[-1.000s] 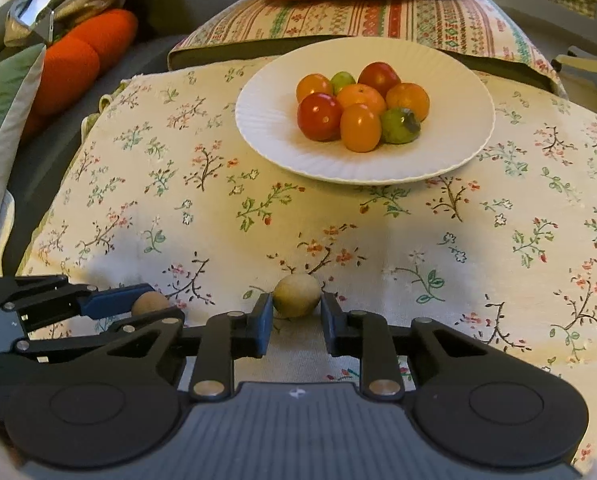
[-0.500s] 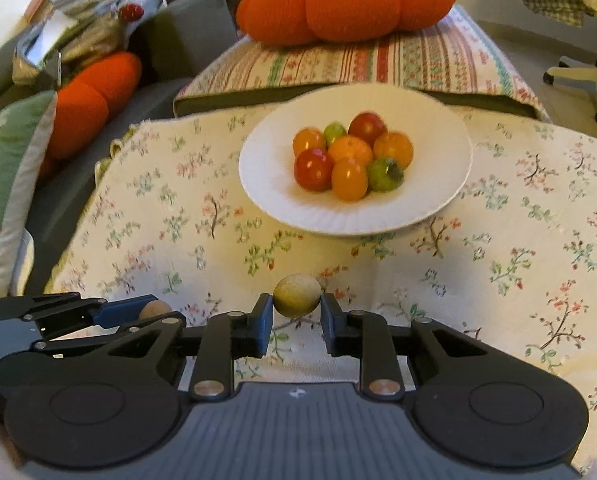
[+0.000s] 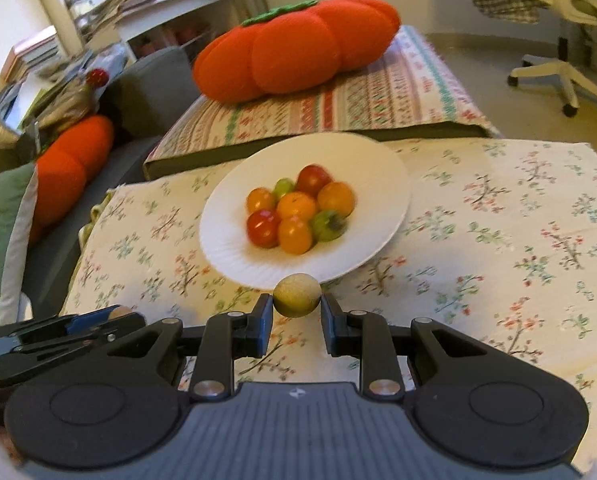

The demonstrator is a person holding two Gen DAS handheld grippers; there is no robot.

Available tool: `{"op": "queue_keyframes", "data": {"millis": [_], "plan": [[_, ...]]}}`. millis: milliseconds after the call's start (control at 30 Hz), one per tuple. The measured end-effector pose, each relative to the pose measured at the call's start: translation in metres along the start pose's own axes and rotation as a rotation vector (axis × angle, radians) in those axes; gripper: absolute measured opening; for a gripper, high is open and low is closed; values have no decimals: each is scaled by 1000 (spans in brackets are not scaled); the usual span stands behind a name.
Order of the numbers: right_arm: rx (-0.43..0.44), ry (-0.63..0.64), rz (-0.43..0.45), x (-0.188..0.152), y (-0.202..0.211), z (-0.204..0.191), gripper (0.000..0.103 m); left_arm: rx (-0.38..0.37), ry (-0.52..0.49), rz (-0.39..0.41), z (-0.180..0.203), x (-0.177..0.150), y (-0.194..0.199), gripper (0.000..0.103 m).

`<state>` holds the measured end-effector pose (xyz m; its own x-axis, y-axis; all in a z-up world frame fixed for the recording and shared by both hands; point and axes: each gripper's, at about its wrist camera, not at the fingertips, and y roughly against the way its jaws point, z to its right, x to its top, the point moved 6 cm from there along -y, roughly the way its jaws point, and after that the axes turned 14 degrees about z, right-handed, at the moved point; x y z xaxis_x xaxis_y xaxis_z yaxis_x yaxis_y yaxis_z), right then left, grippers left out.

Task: Organize fruits
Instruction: 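Carry both yellow tomatoes onto the white plate and open both tools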

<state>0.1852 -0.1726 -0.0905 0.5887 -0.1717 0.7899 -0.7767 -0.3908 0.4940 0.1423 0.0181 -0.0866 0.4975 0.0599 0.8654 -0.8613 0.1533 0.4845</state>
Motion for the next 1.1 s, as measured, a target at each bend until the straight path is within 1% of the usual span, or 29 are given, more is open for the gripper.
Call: {"op": "queue_keyframes", "data": {"millis": [333, 567, 767, 867, 1100], "plan": [[-36, -29, 35, 10, -4, 15, 23, -5, -3, 45, 3, 16, -11, 5], [-57, -22, 51, 17, -12, 25, 23, -9, -23, 74, 5, 31, -29, 5], [-80, -22, 66, 22, -20, 38, 23, -25, -38, 90, 10, 35, -49, 5], [-79, -22, 76, 26, -27, 40, 23, -33, -59, 91, 12, 35, -60, 5], [-53, 32, 74, 25, -44, 32, 23, -51, -89, 104, 16, 36, -78, 5]]}}
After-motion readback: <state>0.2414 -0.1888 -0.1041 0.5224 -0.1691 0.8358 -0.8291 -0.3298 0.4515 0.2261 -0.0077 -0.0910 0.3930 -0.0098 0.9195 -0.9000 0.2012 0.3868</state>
